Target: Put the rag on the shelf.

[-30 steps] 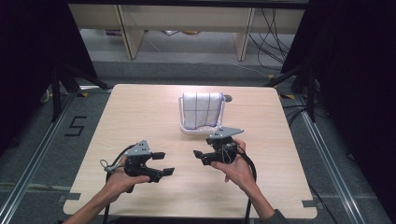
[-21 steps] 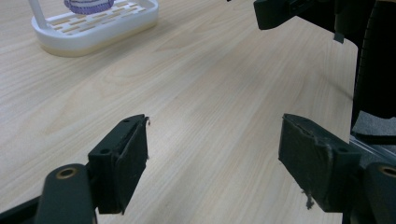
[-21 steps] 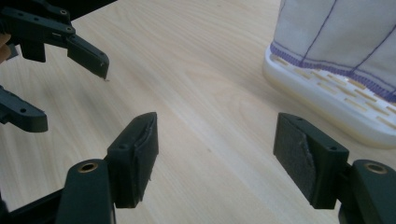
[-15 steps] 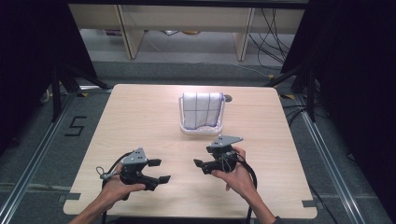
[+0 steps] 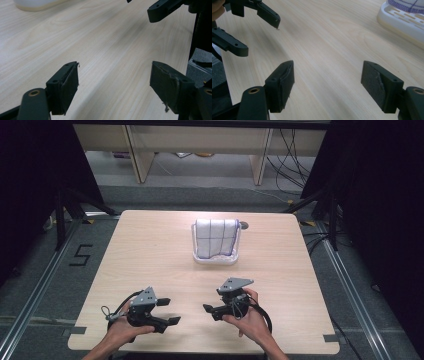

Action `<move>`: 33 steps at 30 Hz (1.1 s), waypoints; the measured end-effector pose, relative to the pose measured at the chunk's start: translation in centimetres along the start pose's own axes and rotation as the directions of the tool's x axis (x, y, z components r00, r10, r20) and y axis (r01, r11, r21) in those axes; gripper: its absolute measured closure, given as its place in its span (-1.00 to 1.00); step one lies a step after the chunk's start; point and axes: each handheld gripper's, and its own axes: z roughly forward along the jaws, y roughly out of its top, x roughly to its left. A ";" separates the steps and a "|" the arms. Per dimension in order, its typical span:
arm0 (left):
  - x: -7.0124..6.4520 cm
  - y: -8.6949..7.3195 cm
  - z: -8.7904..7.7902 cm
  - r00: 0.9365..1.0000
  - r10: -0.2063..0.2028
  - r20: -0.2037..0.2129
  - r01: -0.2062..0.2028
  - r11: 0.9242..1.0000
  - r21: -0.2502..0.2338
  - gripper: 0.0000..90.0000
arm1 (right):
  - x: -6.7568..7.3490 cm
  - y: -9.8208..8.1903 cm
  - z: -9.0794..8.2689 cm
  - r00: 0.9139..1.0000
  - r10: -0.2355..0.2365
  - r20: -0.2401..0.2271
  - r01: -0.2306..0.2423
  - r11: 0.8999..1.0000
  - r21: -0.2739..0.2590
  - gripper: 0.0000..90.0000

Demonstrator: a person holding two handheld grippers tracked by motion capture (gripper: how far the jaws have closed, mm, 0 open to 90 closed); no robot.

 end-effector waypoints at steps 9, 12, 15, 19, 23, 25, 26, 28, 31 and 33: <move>-0.8 -1.1 0.0 1.000 0.023 -0.011 -0.022 0.999 0.036 -0.50 | 0.7 -1.5 -0.5 0.999 -0.027 0.018 0.027 0.999 0.028 -0.43; -1.0 -1.4 -0.2 1.000 0.024 -0.014 -0.023 0.999 0.031 -0.50 | 0.9 -2.3 -0.8 1.000 -0.018 0.014 0.018 0.999 0.039 -0.45; -1.2 -1.5 -0.5 0.999 0.030 -0.019 -0.030 0.999 0.040 -0.50 | 1.1 -3.2 -0.9 0.999 -0.029 0.040 0.028 0.999 0.034 -0.44; -1.5 -1.6 -0.6 0.999 0.038 -0.011 -0.037 0.999 0.038 -0.50 | 1.5 -4.2 -1.3 0.999 -0.041 0.033 0.039 0.997 0.067 -0.45; -1.4 -1.7 -0.9 0.999 0.036 -0.019 -0.035 0.998 0.045 -0.50 | 1.9 -5.0 -1.8 0.999 -0.031 0.037 0.028 0.997 0.075 -0.46; -1.4 -1.8 -0.9 1.000 0.023 -0.018 -0.023 0.999 0.035 -0.50 | 1.9 -5.1 -1.7 0.999 -0.035 0.038 0.033 0.998 0.061 -0.47; -1.4 -1.8 -0.9 1.000 0.023 -0.019 -0.022 0.999 0.035 -0.50 | 1.9 -5.2 -1.8 0.998 -0.039 0.045 0.037 0.998 0.057 -0.47; -1.4 -1.8 -1.0 0.999 0.031 -0.019 -0.030 0.999 0.039 -0.50 | 1.8 -5.4 -1.8 0.998 -0.041 0.055 0.038 0.998 0.053 -0.46; -1.4 -1.8 -1.0 1.000 0.021 -0.022 -0.020 0.999 0.043 -0.50 | 1.8 -5.4 -1.8 0.998 -0.025 0.051 0.022 0.997 0.074 -0.46; -1.4 -1.8 -1.0 1.000 0.017 -0.021 -0.016 0.999 0.043 -0.50 | 1.7 -5.5 -1.6 0.998 -0.040 0.046 0.037 0.997 0.063 -0.46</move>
